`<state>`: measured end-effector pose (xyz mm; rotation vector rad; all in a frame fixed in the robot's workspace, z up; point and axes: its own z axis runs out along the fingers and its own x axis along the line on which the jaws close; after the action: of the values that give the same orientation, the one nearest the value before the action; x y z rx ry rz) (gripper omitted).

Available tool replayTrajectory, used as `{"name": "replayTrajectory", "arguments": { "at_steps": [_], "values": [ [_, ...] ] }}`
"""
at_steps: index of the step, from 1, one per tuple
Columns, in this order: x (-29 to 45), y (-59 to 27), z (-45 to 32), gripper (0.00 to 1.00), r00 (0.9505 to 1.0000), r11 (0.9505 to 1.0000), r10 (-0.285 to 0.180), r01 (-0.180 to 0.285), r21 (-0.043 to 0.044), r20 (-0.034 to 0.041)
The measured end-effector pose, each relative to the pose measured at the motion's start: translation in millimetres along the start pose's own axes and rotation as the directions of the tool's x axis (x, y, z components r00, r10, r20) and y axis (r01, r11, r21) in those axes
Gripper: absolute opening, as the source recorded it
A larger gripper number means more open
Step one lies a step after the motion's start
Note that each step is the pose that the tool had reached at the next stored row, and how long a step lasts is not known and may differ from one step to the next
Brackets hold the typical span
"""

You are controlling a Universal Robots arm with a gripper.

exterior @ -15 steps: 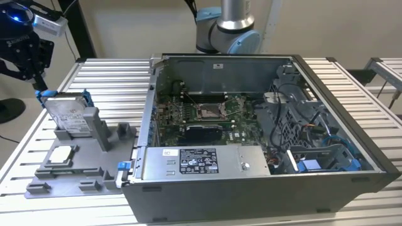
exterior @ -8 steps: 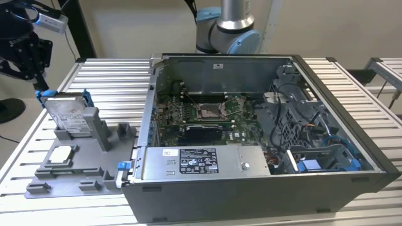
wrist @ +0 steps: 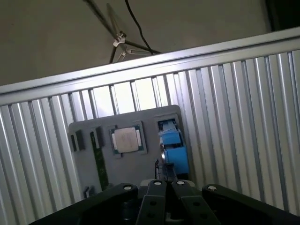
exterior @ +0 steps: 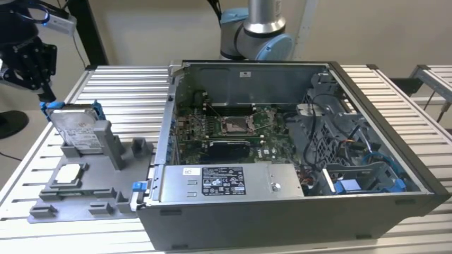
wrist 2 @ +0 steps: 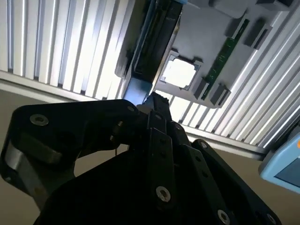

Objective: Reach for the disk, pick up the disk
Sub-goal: 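Pick up the disk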

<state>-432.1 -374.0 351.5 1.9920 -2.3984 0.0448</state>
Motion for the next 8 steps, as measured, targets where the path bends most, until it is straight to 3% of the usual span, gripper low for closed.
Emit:
{"name": "replayTrajectory", "arguments": {
  "at_steps": [8],
  "values": [
    [-0.5, 0.0, 0.6, 0.00, 0.9985, 0.9986, -0.053, 0.053, 0.0008, 0.0081]
  ]
}}
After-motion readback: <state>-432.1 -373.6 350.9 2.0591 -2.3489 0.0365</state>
